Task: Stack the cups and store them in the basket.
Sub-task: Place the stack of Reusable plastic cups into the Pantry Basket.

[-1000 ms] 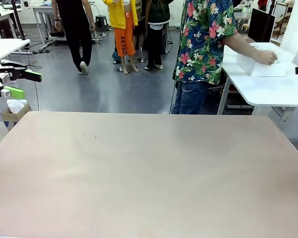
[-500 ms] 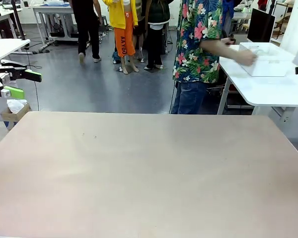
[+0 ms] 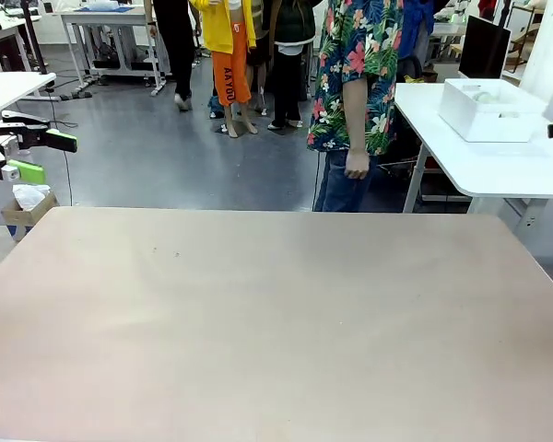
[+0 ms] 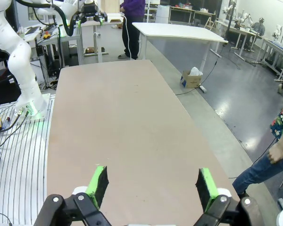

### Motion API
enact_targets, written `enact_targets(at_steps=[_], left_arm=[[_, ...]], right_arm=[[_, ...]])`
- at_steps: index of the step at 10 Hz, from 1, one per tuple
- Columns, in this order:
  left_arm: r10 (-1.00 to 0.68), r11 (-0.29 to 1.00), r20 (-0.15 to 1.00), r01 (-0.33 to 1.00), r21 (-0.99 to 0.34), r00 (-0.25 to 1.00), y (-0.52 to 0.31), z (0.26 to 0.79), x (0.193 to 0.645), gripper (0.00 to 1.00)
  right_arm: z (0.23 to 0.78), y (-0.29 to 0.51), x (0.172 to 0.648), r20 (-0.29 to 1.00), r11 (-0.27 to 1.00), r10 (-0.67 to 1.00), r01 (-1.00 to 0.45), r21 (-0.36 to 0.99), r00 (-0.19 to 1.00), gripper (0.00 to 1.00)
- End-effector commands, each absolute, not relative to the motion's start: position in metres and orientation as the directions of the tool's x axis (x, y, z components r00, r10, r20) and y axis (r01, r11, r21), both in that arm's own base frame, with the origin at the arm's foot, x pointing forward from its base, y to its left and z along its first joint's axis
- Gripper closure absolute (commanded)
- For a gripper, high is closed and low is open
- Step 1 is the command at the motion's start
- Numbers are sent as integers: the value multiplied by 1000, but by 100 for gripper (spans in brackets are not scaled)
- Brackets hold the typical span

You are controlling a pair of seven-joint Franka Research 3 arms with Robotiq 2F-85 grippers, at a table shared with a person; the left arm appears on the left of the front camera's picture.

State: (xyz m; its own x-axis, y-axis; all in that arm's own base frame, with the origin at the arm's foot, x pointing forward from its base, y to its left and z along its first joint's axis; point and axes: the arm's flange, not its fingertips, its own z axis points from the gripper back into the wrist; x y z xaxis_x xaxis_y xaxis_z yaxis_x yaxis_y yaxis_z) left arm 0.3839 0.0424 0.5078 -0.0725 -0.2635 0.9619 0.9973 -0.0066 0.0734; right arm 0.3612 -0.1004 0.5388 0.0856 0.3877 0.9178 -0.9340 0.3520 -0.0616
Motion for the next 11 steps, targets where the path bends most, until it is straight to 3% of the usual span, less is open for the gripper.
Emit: enact_targets(at_steps=[1, 11], left_arm=[[-258, -3, 964, 998, 68, -66, 41, 511, 383, 0], [-258, -3, 964, 998, 68, -66, 41, 511, 383, 0]], right_arm=[[541, -99, 361, 925, 350, 374, -934, -69, 72, 0], [541, -99, 361, 925, 350, 374, -934, -69, 72, 0]])
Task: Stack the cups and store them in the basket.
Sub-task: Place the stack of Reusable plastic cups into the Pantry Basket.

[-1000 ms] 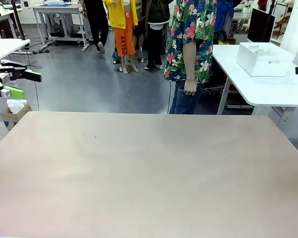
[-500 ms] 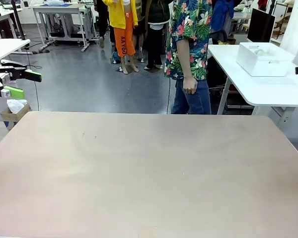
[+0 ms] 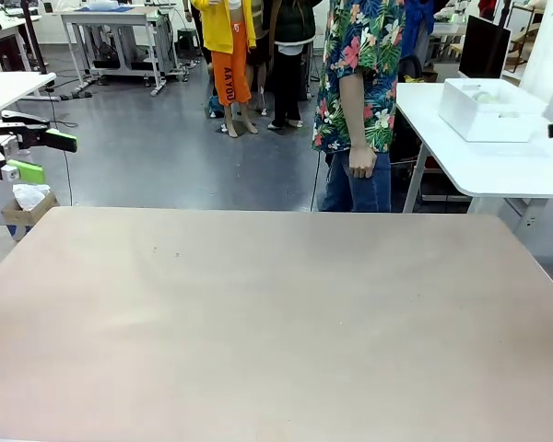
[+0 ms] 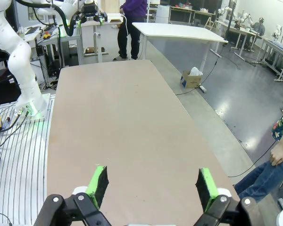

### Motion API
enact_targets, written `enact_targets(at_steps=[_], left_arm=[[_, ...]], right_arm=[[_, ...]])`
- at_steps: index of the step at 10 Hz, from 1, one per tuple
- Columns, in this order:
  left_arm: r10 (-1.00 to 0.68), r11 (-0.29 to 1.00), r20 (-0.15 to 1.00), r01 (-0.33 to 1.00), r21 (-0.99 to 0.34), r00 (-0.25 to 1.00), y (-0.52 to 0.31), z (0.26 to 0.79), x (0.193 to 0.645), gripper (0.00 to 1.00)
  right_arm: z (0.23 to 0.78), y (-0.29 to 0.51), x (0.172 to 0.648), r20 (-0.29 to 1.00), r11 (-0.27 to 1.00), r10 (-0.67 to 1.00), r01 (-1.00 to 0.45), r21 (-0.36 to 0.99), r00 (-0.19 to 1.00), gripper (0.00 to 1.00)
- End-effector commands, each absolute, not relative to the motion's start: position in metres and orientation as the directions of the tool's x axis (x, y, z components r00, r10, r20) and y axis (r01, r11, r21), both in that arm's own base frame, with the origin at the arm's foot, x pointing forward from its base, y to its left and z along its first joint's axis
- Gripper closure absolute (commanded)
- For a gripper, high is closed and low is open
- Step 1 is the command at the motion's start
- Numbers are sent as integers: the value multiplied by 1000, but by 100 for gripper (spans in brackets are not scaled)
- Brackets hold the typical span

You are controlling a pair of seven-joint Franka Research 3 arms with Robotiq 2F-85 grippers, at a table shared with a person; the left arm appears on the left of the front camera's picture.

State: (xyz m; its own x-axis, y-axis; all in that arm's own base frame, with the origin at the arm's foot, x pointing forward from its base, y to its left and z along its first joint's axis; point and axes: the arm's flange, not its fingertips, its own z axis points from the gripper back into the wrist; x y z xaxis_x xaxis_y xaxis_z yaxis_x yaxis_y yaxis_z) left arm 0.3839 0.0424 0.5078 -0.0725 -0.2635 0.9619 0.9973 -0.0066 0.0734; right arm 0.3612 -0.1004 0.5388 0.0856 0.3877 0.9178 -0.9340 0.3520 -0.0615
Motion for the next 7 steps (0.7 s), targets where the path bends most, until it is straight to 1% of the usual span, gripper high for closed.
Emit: enact_targets(at_steps=[1, 7], left_arm=[[-258, -3, 964, 998, 68, -66, 41, 511, 383, 0], [-258, -3, 964, 998, 68, -66, 41, 511, 383, 0]], right_arm=[[541, -99, 361, 925, 350, 374, -934, -69, 72, 0], [541, -99, 361, 925, 350, 374, -934, -69, 72, 0]])
